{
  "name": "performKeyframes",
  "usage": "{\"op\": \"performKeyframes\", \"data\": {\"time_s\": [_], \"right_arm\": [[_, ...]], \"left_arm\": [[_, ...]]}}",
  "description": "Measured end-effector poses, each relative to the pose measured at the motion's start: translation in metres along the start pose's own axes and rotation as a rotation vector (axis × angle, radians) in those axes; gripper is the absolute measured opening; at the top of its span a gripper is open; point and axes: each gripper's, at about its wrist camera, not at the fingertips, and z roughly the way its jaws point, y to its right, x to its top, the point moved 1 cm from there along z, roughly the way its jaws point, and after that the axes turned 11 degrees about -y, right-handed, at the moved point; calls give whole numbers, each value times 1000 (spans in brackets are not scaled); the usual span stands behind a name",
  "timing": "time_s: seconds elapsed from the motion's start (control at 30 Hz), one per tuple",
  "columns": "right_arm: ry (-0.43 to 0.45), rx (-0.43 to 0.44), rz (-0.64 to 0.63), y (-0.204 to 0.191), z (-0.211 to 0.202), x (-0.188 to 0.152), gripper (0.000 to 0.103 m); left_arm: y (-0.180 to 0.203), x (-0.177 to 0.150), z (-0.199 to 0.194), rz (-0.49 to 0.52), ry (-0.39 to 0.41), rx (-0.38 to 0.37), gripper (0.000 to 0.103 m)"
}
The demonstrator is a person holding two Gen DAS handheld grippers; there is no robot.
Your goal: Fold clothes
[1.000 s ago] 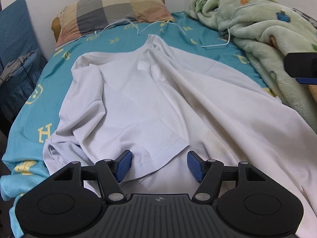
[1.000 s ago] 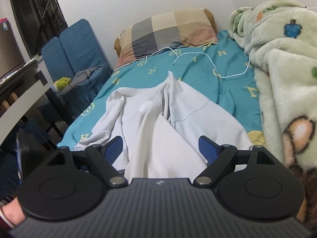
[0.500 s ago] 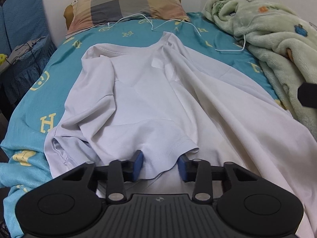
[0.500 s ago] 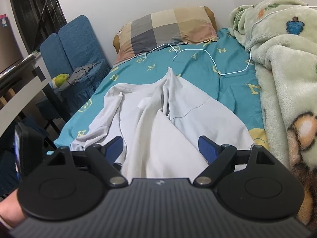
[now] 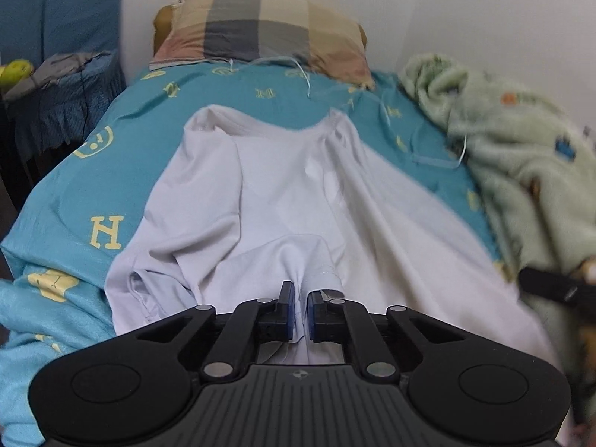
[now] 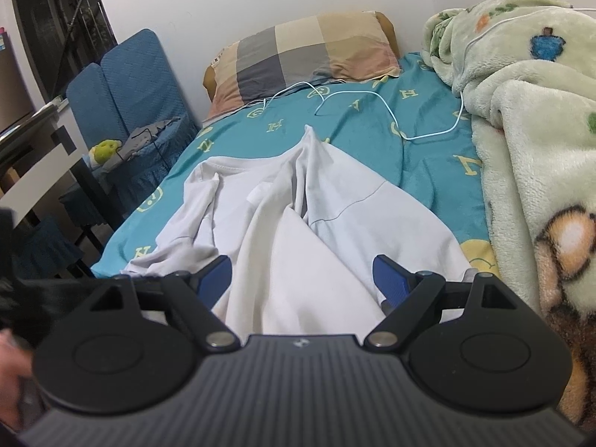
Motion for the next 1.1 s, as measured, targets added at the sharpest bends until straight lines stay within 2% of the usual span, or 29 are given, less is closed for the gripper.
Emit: {"op": "performKeyframes", "data": {"time_s": [0.23,0.4,0.47,0.53,0.6,0.63,0.7,0.77,0.87,0.93,0.97,1.0,1.03,1.1], "right_arm": [[-12,1,7,2,4,2,84],[-22,5,13,3,7,2,84],[-22,4,13,2,8,1,84],[-24,6,19,3,8,2,84],[-25,10,29,5,8,3,84],[-27,8,31,5,9,3,84],[-33,5,37,6,10,3,84],[-41,8,46,7,11,3,84],[-48,18,57,9,13,3,84],[-47,21,59,9,13,3,84],[-46,22,59,9,13,3,84],[-44,24,59,8,13,3,84],[-43,25,58,8,13,3,84],[-41,26,57,8,13,3,84]], "left_arm": [[-38,10,-46,-159,80,-146,8],[-56,14,-59,-212,120,-143,3],[-53,15,-58,-182,109,-135,3],[-42,14,-53,-133,90,-138,13],[-30,12,-47,-89,70,-126,39],[-25,10,-44,-68,61,-120,44],[-14,5,-35,-23,44,-107,63],[-4,0,-27,19,17,-97,70],[9,-6,-12,87,-20,-80,71],[15,-10,-2,123,-35,-54,66],[17,-12,3,135,-38,-41,51],[19,-14,8,147,-41,-28,14],[13,-13,12,117,-49,-27,3],[-5,-8,6,16,-9,-74,4]]}}
